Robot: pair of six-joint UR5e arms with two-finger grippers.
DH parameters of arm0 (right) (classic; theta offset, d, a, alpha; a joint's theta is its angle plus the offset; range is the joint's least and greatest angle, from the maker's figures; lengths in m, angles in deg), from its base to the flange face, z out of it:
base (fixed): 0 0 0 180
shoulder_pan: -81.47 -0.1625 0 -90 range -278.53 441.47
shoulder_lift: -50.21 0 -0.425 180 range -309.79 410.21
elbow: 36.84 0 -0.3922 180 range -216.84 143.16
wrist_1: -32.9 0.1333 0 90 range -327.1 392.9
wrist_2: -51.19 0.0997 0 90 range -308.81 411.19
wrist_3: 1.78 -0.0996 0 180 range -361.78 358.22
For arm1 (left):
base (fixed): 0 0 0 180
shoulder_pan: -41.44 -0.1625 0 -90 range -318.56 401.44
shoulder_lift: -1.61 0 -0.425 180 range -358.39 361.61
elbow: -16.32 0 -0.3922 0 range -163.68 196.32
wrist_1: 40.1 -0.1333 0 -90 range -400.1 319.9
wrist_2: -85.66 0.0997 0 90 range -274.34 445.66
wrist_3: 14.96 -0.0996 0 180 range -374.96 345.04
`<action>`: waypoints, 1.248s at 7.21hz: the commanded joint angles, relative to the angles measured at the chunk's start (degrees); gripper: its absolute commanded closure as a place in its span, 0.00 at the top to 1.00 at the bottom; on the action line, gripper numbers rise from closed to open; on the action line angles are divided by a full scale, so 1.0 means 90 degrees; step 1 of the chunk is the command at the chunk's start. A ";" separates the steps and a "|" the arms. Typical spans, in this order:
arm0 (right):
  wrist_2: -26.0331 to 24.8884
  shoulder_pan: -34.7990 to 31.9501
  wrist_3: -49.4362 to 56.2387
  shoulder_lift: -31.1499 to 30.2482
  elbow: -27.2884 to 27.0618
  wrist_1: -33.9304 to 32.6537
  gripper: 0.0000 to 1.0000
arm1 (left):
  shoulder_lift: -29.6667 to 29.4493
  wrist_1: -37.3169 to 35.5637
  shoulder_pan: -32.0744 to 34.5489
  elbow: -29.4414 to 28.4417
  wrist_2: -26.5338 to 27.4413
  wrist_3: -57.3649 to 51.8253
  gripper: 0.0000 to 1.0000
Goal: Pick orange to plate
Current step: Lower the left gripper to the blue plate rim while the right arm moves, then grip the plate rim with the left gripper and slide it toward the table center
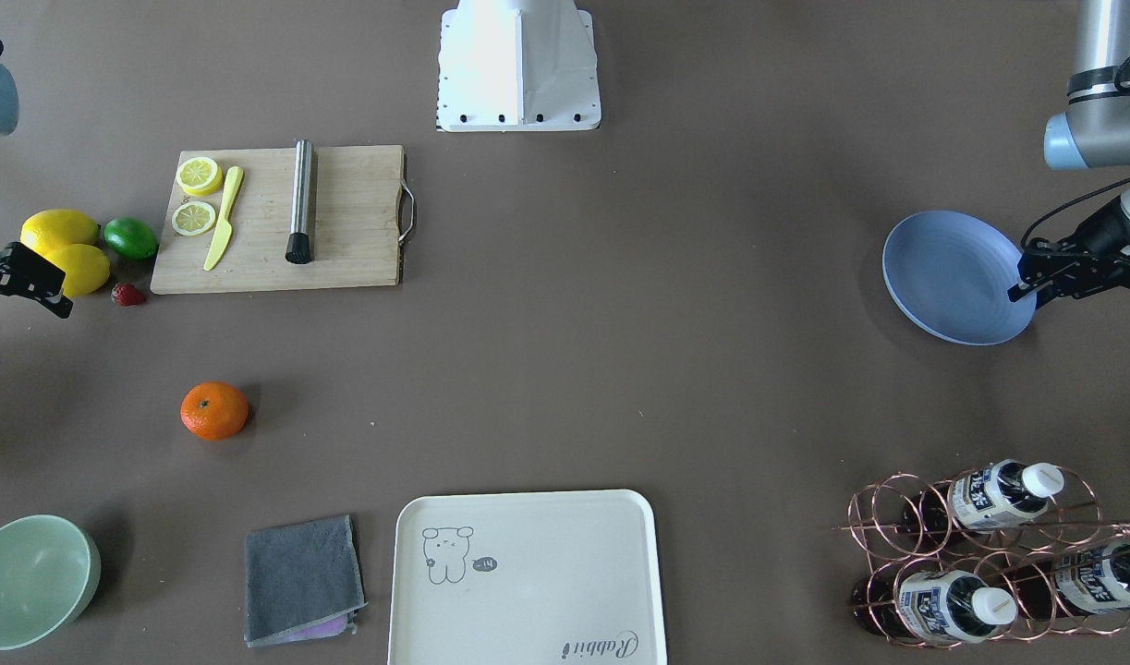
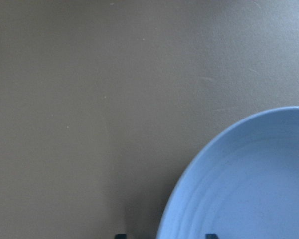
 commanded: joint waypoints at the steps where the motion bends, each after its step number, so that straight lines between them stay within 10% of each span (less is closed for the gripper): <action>1: 0.0000 0.0000 0.0000 0.0010 -0.0003 0.0002 1.00 | 0.0045 0.0049 -0.0001 -0.0009 -0.0017 -0.0001 0.06; 3: 0.0000 0.0000 0.0000 0.0010 -0.0013 0.0002 1.00 | -0.0052 0.0001 0.0077 0.0069 -0.0724 0.0115 0.00; 6: 0.0019 0.0000 0.0000 0.0010 -0.0032 0.0002 1.00 | -0.0753 0.0059 0.0205 0.1381 -0.1208 0.3519 0.00; 9: 0.0019 0.0000 0.0000 0.0010 -0.0032 0.0002 1.00 | -0.1835 -0.0067 -0.1420 0.2149 0.0016 0.5804 0.00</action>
